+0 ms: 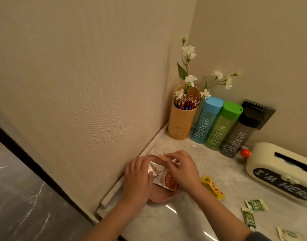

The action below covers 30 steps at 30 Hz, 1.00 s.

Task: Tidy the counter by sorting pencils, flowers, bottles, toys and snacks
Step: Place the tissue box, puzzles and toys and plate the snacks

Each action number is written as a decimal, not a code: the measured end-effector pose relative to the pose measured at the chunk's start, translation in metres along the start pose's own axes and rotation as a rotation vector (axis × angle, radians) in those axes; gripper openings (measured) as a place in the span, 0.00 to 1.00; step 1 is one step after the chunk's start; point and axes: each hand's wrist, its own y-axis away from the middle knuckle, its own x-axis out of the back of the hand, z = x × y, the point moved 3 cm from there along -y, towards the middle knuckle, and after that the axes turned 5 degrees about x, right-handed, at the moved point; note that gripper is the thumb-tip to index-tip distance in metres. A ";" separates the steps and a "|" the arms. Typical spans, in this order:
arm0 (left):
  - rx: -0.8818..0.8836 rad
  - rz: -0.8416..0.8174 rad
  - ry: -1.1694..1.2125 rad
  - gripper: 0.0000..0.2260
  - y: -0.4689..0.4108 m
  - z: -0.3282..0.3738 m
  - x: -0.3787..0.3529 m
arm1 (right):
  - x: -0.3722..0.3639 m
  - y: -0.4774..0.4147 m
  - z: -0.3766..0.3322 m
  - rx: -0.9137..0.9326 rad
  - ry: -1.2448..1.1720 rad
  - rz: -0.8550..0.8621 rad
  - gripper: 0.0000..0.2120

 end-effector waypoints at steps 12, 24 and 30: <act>-0.419 -0.276 0.007 0.25 0.023 0.095 -0.040 | 0.068 0.065 0.061 -0.224 0.151 0.008 0.18; -0.501 -0.350 -0.117 0.20 0.031 0.114 -0.051 | 0.079 0.077 0.088 -0.328 -0.007 -0.082 0.16; -0.217 -0.234 0.276 0.16 0.033 0.116 -0.035 | 0.095 0.061 0.074 -0.464 -0.483 0.163 0.18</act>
